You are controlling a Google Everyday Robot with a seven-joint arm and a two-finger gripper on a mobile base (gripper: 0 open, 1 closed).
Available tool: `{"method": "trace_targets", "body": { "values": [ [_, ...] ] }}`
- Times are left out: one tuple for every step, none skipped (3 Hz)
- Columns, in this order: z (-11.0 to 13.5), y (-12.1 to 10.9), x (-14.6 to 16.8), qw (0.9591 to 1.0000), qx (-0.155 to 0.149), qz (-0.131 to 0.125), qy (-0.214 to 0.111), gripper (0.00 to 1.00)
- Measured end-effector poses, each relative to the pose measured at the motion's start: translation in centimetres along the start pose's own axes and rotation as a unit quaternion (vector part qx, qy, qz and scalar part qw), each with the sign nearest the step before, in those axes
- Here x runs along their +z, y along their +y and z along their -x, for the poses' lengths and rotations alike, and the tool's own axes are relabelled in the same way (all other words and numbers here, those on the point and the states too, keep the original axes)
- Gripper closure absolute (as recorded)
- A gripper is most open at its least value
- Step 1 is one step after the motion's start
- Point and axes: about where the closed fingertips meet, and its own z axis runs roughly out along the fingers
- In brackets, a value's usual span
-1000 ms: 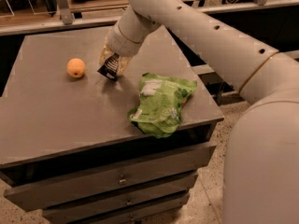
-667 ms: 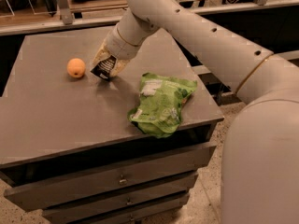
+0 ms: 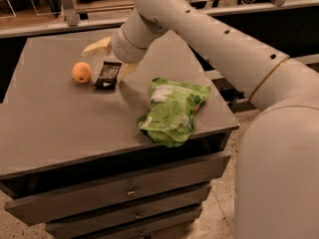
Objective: Move rxbar chocolate near orange
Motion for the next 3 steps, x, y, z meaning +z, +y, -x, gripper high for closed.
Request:
{"method": "trace_targets", "body": {
  "values": [
    [-0.03, -0.30, -0.38, 1.0000, 0.000, 0.000, 0.000, 0.00],
    [-0.04, -0.33, -0.43, 1.0000, 0.000, 0.000, 0.000, 0.00],
    [-0.05, -0.45, -0.58, 1.0000, 0.000, 0.000, 0.000, 0.00]
  ]
}}
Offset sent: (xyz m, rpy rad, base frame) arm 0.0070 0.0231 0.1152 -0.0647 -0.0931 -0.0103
